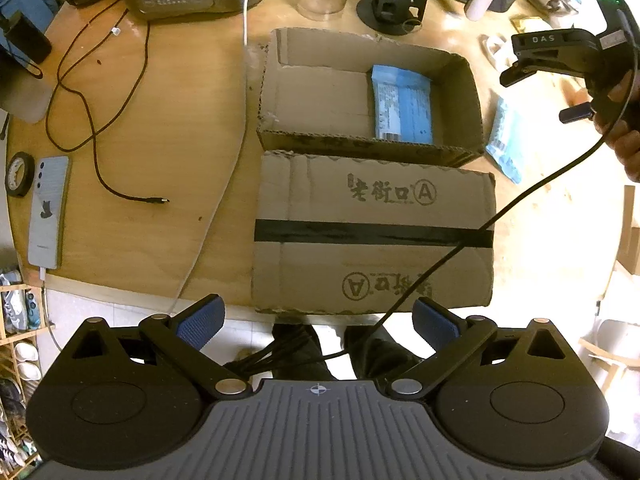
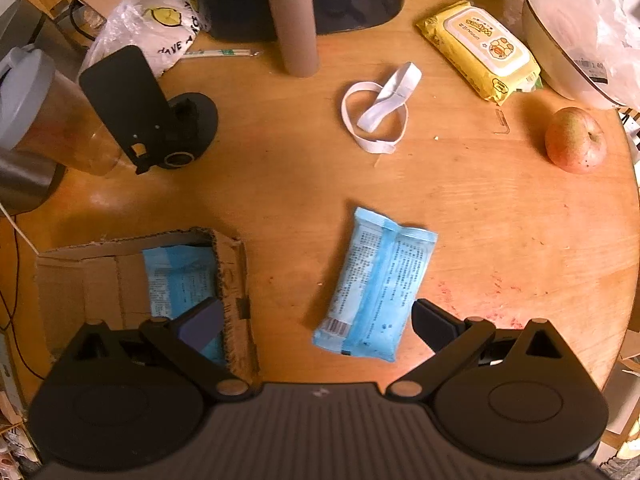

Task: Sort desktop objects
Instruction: 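Raise the right gripper out of the box toward the smaller blue packet, then lower the open right gripper over the smaller blue packet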

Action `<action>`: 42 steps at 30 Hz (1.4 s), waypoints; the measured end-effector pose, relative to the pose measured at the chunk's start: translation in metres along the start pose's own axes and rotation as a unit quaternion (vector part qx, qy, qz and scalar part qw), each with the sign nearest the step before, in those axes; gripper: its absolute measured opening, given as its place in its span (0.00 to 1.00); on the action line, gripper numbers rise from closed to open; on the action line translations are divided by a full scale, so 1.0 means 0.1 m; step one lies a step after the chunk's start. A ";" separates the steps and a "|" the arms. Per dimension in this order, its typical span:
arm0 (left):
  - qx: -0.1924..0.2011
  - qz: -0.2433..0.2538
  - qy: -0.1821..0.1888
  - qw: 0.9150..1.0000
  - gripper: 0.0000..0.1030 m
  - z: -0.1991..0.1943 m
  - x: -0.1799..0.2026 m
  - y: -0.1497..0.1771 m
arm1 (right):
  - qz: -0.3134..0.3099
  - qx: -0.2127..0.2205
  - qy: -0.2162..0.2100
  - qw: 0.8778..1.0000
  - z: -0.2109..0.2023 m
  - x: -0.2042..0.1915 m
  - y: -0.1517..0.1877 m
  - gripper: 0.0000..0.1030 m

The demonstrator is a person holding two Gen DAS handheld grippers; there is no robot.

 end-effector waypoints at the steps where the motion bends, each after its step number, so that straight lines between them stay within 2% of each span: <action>1: -0.001 0.000 0.000 1.000 1.00 0.00 0.01 0.00 | 0.000 0.000 0.001 1.000 0.01 0.02 0.00 1.00; 19: -0.005 0.004 -0.006 1.000 1.00 0.04 0.15 0.04 | 0.014 -0.001 0.019 1.000 0.20 0.31 -0.01 1.00; 42: -0.003 0.024 -0.002 1.000 1.00 0.10 0.32 -0.05 | 0.053 -0.006 0.012 0.998 0.28 0.52 -0.03 1.00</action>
Point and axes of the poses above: each gripper's, at about its wrist camera, not at the fingertips, and z roughly the way its jaws point, x to its right, y to its underside, the point moved 3 cm from there along z, roughly the way its jaws point, and after that the axes turned 9 degrees about y, right-handed, at the moved point
